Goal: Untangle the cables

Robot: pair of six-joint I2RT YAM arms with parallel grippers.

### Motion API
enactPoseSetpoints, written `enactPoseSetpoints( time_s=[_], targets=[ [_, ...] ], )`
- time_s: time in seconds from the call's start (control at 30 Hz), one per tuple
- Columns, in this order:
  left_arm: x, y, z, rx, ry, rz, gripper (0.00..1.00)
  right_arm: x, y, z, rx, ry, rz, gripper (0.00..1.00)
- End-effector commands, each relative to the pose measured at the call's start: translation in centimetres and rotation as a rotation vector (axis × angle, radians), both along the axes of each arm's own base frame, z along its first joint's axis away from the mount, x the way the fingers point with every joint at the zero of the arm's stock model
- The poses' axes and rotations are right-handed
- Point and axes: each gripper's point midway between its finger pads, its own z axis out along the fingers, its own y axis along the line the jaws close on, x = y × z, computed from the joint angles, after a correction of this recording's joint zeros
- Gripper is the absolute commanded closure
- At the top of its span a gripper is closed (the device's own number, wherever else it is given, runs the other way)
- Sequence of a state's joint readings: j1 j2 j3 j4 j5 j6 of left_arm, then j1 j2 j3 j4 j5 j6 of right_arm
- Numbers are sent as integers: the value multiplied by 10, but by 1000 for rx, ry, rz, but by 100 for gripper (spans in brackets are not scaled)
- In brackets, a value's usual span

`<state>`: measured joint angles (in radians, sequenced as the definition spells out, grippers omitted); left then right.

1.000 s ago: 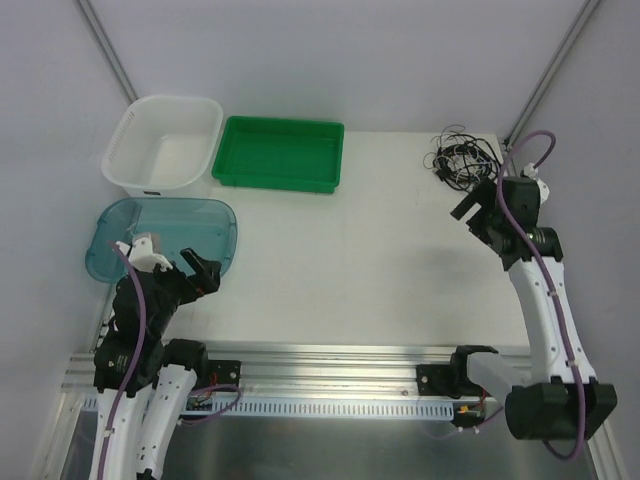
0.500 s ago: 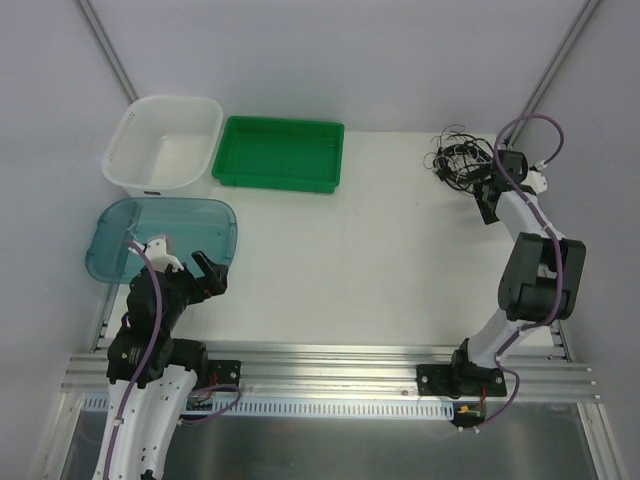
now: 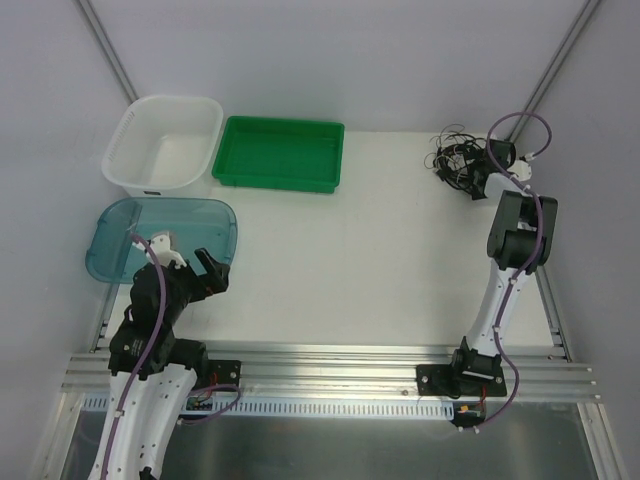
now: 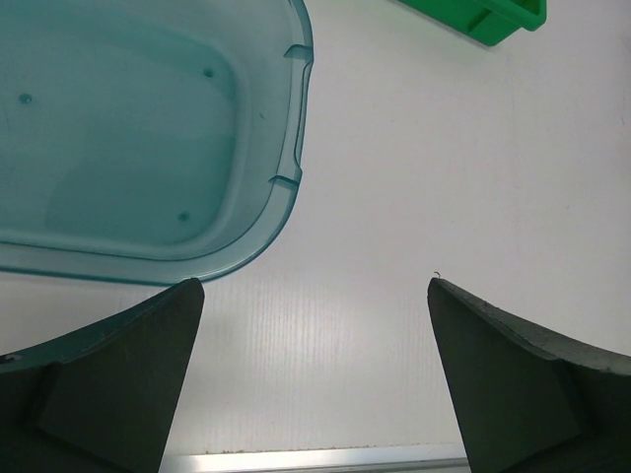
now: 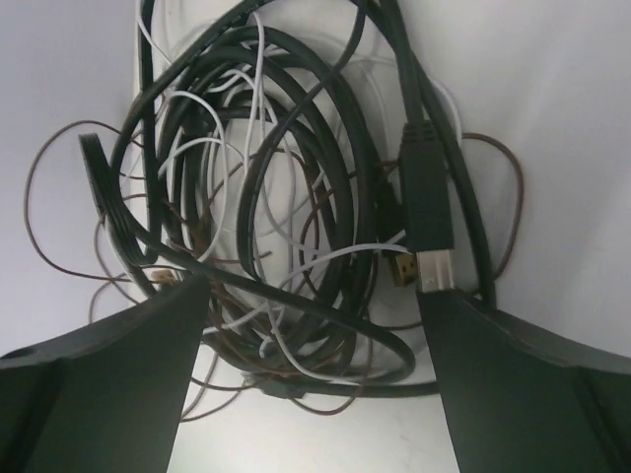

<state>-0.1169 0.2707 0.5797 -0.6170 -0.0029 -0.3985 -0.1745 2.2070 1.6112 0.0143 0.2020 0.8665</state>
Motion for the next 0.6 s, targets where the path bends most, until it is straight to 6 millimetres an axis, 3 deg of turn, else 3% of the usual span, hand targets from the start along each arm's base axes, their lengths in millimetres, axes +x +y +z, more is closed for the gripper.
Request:
enactPoseSetpoints(
  time_s=[0.0, 0.1, 0.2, 0.23, 0.3, 0.33, 0.43, 0.47, 0.53, 0.57],
  targets=[
    [5, -3, 6, 18, -19, -33, 1, 23, -5, 8, 39, -77, -30, 8],
    [6, -4, 5, 19, -15, -35, 1, 28, -5, -3, 24, -46, -9, 14],
    [6, -3, 6, 21, -16, -30, 1, 28, -4, -15, 20, -14, 2, 33],
    [6, -3, 6, 21, -16, -30, 1, 27, -5, -18, 19, -7, 1, 51],
    [6, -3, 6, 20, -16, -31, 1, 16, -1, -29, 25, 37, 11, 68],
    [5, -3, 6, 20, -19, -31, 1, 13, 1, -24, 30, 33, 22, 81],
    [5, -3, 7, 18, -28, -32, 1, -7, 8, -32, 38, 74, 51, 99],
    [5, -4, 7, 16, -30, -34, 1, -11, 11, -13, 22, 55, 75, 99],
    [4, -4, 8, 12, -38, -36, 1, -34, 21, -15, 27, 89, 126, 99],
    [4, -5, 7, 9, -40, -40, 1, -44, 28, 6, 16, 77, 153, 99]
  ],
)
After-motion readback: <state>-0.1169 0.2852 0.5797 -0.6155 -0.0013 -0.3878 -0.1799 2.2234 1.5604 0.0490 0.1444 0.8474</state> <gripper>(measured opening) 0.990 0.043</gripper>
